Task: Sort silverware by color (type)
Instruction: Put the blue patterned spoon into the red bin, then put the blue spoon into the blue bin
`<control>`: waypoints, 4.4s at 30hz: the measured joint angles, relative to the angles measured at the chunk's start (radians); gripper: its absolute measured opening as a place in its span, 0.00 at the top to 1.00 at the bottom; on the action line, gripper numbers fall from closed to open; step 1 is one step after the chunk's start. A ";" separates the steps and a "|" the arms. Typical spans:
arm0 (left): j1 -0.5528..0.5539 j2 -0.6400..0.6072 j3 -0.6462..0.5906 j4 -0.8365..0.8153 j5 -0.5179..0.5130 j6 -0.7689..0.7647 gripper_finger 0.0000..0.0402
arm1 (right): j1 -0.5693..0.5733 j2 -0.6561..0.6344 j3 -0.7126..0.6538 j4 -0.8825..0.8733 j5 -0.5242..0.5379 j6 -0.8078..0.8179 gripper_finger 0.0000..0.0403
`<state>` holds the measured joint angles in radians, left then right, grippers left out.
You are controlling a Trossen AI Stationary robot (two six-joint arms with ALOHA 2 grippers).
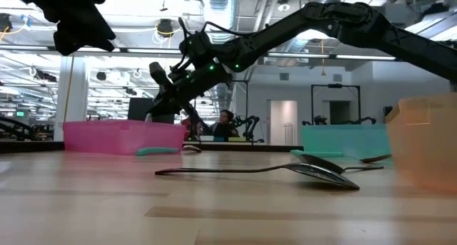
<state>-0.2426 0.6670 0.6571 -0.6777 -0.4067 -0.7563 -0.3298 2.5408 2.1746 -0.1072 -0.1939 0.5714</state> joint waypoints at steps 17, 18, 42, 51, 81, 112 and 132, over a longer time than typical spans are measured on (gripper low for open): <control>0.000 0.000 0.000 -0.006 -0.032 0.007 0.72 | -0.014 0.002 -0.003 -0.040 0.016 -0.009 0.75; 0.000 0.000 0.000 -0.006 -0.032 0.008 0.72 | -0.014 0.002 -0.003 -0.039 0.016 -0.009 0.75; 0.000 0.000 0.000 -0.049 -0.052 0.011 0.72 | -0.012 -0.001 0.000 -0.062 0.012 -0.247 0.76; 0.000 0.000 0.000 -0.051 -0.054 0.016 0.72 | -0.009 -0.001 -0.001 -0.077 0.013 -0.401 0.62; 0.000 0.000 0.000 -0.102 0.018 0.103 0.72 | -0.050 -0.204 -0.001 -0.317 0.011 -0.589 0.55; 0.236 0.667 0.021 0.463 0.081 0.152 0.72 | -0.061 -0.837 -0.001 -1.272 0.254 -0.589 0.55; 0.355 1.273 0.650 -0.184 -0.109 0.220 0.72 | -0.022 -0.834 -0.001 -1.297 0.246 -0.596 0.55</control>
<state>0.1125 1.9397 1.3073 -0.8614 -0.5157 -0.5361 -0.3517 1.7065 2.1735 -1.4040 0.0521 -0.0242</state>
